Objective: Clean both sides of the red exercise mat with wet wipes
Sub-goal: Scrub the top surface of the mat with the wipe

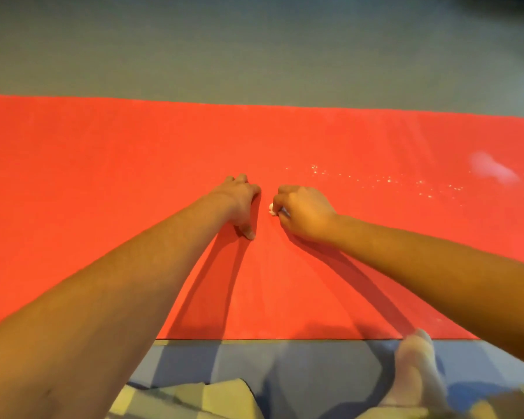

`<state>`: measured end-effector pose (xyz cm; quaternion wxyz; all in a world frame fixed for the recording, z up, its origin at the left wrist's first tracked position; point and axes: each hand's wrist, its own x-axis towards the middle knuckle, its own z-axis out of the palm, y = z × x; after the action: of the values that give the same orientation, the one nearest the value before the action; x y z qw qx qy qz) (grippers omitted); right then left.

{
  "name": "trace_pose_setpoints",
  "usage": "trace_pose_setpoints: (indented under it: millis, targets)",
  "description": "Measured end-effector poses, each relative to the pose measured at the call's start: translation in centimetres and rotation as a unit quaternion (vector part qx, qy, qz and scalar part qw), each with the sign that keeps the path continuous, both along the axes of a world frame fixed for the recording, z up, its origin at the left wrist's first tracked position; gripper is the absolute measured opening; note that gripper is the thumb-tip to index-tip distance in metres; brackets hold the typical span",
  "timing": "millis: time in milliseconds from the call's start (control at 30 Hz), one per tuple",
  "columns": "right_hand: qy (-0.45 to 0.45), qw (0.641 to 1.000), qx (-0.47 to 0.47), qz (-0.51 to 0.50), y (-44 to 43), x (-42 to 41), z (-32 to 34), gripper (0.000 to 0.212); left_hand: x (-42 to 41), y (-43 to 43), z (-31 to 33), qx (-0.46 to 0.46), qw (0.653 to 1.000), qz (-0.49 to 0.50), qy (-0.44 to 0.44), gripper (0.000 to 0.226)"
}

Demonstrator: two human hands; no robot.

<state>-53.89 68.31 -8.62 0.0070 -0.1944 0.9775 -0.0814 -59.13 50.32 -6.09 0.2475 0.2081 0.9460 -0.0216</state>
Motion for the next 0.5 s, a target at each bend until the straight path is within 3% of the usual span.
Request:
trace_pose_setpoints:
  millis: [133, 367, 500]
  targets:
    - [-0.001, 0.999, 0.001, 0.041, 0.6, 0.5, 0.0, 0.019, -1.0, 0.0, -0.1, 0.03, 0.999, 0.008, 0.034, 0.1]
    - [0.039, 0.997, 0.029, -0.066, 0.5, -9.4, -0.1, 0.025, -1.1, -0.1, -1.0, 0.04, 0.998, 0.016, 0.044, 0.107]
    - [0.028, 0.995, 0.034, -0.086, -0.1, -10.0, 0.2, 0.028, -1.5, -0.6, -0.8, 0.045, 0.998, 0.017, 0.033, 0.111]
